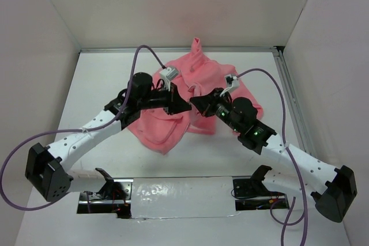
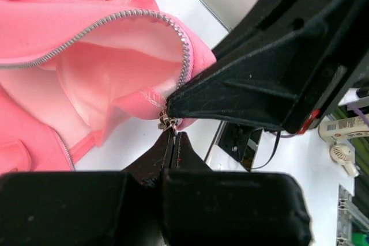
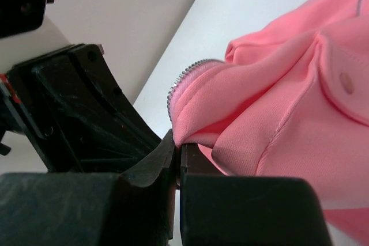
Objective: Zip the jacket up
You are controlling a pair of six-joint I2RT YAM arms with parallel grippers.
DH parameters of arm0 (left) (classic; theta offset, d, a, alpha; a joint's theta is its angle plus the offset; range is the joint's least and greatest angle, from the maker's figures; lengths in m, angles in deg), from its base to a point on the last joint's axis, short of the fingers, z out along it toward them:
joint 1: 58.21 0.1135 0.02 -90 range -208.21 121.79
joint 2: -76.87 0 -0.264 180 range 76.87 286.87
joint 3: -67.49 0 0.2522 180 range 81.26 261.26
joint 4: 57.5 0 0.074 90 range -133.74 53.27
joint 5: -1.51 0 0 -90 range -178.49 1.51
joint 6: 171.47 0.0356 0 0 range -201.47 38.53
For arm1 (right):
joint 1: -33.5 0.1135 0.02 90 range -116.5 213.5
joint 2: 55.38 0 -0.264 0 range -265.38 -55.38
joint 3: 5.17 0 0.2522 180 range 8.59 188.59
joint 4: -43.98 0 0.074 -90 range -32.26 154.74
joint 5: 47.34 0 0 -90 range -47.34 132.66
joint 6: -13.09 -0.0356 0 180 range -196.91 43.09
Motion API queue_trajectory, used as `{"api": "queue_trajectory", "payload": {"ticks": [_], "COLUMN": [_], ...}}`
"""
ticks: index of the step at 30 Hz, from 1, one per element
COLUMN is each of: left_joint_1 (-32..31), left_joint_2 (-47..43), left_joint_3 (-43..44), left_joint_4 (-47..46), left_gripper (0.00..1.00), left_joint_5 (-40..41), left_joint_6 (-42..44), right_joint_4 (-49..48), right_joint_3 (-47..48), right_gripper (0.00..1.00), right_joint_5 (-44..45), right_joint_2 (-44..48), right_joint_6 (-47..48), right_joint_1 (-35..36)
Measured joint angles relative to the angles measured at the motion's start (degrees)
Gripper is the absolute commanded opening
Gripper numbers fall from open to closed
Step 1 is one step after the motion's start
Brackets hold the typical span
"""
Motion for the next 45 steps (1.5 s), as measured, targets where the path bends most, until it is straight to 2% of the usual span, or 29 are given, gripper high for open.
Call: {"api": "queue_trajectory", "payload": {"ticks": [4,8,11,16,17,19,20,23,30,32,33,34,36,42,45], "left_joint_1": [-3.2,-9.0,-13.0,-16.7,-16.9,-17.2,-17.4,-19.3,-20.5,-20.2,-20.0,-19.7,-18.8,-13.2,-9.4], "left_joint_2": [-7.8,-12.6,-9.5,-4.3,-4.3,-4.5,-4.7,-5.7,-9.4,-11.8,-13.1,-14.6,-17.3,-22.2,-22.0], "left_joint_3": [-11.7,-24.7,-28.2,-26.8,-26.4,-25.3,-24.6,-24.0,-24.2,-24.4,-24.8,-25.4,-26.2,-27.0,-27.0], "left_joint_4": [-6.8,-19.5,-26.3,-28.3,-27.9,-26.6,-25.5,-17.9,-4.3,-1.5,-0.7,0.2,3.5,15.2,19.1], "left_gripper": [0.0,0.0,0.0,0.0,0.09,0.2,0.32,0.47,0.65,0.75,0.85,0.86,0.98,0.99,0.99], "left_joint_5": [1.9,8.1,12.7,17.6,18.3,19.3,19.8,18.7,19.8,20.9,21.4,21.9,23.1,26.6,27.6], "left_joint_6": [-1.2,-4.9,-8.0,-10.4,-10.4,-10.2,-10.2,-9.9,-9.2,-10.3,-10.6,-11.0,-12.9,-19.5,-19.1], "right_joint_4": [2.3,9.3,14.4,19.6,19.7,19.3,19.1,13.5,6.0,5.6,5.7,5.9,6.2,6.8,7.4], "right_joint_3": [0.3,2.4,2.7,2.7,2.7,2.8,2.8,3.6,3.5,2.8,2.5,2.3,2.0,0.6,-1.2], "right_gripper": [0.0,0.0,0.0,0.0,0.0,0.0,0.0,0.0,0.0,0.0,0.0,0.0,0.0,0.0,0.0], "right_joint_5": [0.4,-7.9,-12.5,-14.8,-15.2,-16.5,-16.9,-14.7,-13.8,-14.1,-14.2,-14.4,-14.7,-15.1,-15.1], "right_joint_2": [0.2,0.1,0.0,0.1,0.1,0.4,0.7,1.6,5.4,6.1,6.5,6.8,7.2,8.0,8.4], "right_joint_6": [-0.7,-3.0,-3.8,-3.9,-3.8,-3.6,-3.3,-2.7,0.3,1.5,2.0,2.5,3.6,5.6,5.6], "right_joint_1": [0.4,-1.2,-3.7,-6.6,-7.2,-8.1,-8.3,-10.1,-11.1,-11.1,-11.1,-11.1,-11.1,-11.1,-11.0]}}
